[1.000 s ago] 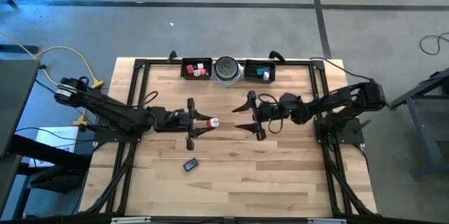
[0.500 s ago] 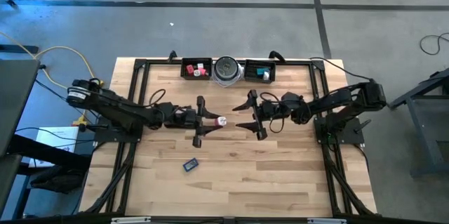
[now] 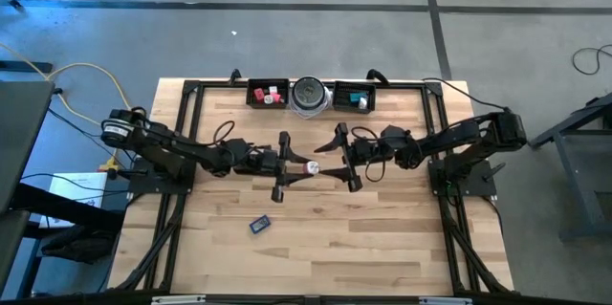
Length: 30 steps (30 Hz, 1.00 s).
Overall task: Pick & Place Office items
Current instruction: Put the pink charger adapter into the left black basket
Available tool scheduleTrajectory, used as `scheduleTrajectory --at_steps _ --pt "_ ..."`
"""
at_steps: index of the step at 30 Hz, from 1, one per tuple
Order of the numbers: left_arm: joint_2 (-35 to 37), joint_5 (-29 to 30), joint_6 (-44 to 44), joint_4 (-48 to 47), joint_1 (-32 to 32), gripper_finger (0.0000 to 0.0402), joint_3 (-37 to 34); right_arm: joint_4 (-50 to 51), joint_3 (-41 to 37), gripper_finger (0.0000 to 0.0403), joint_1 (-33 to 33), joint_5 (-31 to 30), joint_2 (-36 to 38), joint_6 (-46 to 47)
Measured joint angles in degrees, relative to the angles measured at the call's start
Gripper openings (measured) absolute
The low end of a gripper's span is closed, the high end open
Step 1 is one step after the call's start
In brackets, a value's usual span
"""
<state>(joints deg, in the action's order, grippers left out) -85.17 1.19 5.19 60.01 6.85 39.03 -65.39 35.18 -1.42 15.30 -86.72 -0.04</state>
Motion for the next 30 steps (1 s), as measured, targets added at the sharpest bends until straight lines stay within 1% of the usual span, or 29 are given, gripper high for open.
scheduleTrajectory --at_steps 11,26,30 --pt "0.0 -0.43 -0.42 -0.74 -1.52 0.0126 -0.02 -2.58 0.02 0.0254 0.34 0.1 0.0 0.22" --pt "-0.01 -0.54 -0.04 -1.01 -2.1 0.0126 0.87 -2.54 0.33 0.0254 0.58 -0.1 0.0 0.25" --pt "-1.79 -1.42 -0.02 -1.27 -2.29 0.0126 2.07 -1.82 1.38 0.0254 0.58 -0.1 0.0 0.25"
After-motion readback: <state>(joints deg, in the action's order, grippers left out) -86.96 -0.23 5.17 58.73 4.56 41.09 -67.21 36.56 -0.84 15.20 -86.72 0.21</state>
